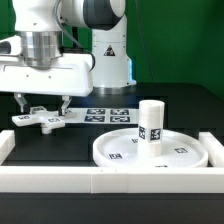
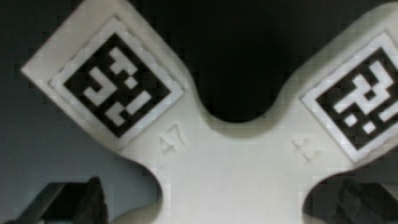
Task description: Assemble round table
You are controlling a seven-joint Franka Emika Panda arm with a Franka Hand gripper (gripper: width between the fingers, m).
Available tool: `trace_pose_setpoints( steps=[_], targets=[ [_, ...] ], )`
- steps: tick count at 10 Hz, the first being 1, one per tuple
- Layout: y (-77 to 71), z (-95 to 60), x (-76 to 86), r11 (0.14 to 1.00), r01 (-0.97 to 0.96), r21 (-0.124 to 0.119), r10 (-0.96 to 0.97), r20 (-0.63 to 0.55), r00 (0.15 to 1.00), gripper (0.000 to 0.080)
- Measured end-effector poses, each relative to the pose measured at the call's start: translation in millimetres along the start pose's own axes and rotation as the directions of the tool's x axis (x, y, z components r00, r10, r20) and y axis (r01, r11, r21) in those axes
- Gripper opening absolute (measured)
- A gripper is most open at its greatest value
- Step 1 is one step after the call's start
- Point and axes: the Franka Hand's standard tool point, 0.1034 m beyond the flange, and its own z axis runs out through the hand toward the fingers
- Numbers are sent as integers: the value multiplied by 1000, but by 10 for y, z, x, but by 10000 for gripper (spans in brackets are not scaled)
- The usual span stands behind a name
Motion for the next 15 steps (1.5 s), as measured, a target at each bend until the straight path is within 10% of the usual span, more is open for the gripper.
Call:
trace_pose_setpoints(
  steps=[5, 8, 11, 15],
  targets=[
    [2, 77, -33, 1000, 3, -5, -3, 12, 1000, 649],
    [-10, 77, -30, 1000, 9, -4, -9, 12, 1000, 438],
    [-34, 77, -27, 1000, 13, -4, -13, 12, 1000, 438],
    [-450, -127, 68, 1000, -8, 17, 8, -3, 1000, 439]
  ],
)
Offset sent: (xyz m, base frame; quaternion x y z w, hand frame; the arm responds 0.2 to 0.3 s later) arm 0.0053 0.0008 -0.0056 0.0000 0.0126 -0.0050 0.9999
